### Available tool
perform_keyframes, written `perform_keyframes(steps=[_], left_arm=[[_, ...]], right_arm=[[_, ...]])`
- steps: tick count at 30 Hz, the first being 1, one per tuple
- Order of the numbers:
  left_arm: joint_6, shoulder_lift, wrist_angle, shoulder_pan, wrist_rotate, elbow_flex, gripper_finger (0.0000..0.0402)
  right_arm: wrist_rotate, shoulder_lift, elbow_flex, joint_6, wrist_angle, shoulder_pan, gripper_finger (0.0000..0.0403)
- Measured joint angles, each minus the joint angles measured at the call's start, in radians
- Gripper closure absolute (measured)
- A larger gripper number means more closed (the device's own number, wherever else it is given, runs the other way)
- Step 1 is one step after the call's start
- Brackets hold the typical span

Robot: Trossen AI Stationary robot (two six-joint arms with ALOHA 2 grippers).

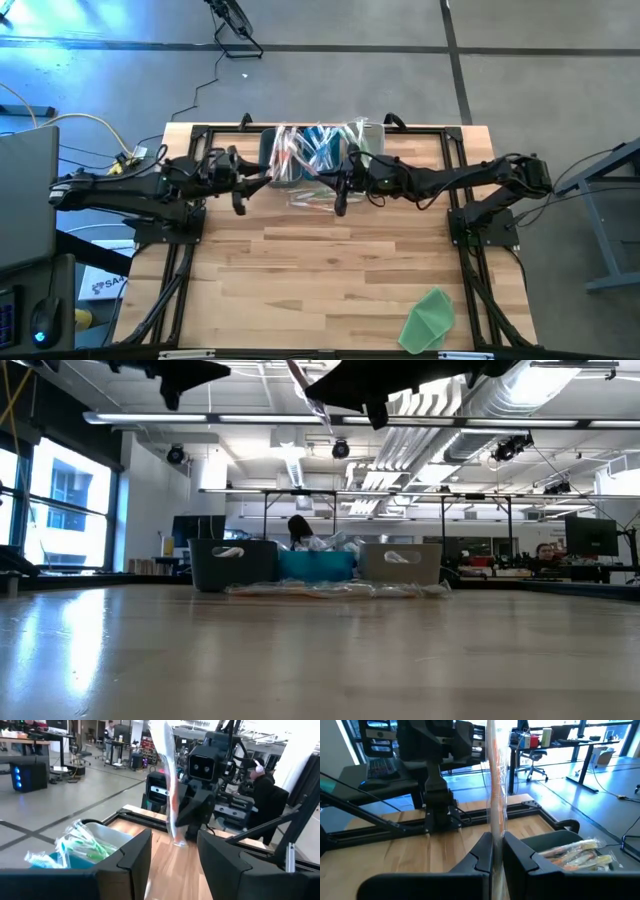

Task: Pick & Place Toothbrushes
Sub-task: Put the orange toothbrush into the dark blue bin

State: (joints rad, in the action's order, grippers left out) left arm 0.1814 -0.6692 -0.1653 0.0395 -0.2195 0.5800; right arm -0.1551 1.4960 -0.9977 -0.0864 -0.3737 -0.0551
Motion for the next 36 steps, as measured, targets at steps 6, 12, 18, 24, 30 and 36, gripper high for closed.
perform_keyframes(steps=[6,12,18,24,30,36], left_arm=[[-0.018,-0.084,-0.135,0.038,0.018,0.000,0.0245],[0.093,-0.139,-0.228,0.193,0.265,0.000,0.0245],[0.147,-0.240,-0.354,0.264,0.398,0.000,0.0245],[0.164,-0.349,-0.518,0.261,0.441,0.000,0.0245],[0.165,-0.412,-0.588,0.262,0.438,0.009,0.0245],[0.167,-0.455,-0.588,0.262,0.438,0.042,0.0245]], right_arm=[[0.001,0.000,0.000,-0.026,0.018,0.006,0.0388],[0.000,0.000,0.000,-0.025,0.022,0.010,0.0388],[-0.013,0.000,0.000,-0.026,0.024,0.010,0.0388],[-0.037,0.000,0.000,-0.050,0.047,0.008,0.0388],[-0.037,0.000,0.000,-0.069,0.087,0.007,0.0388],[-0.037,0.000,0.000,-0.085,0.108,0.006,0.0388]])
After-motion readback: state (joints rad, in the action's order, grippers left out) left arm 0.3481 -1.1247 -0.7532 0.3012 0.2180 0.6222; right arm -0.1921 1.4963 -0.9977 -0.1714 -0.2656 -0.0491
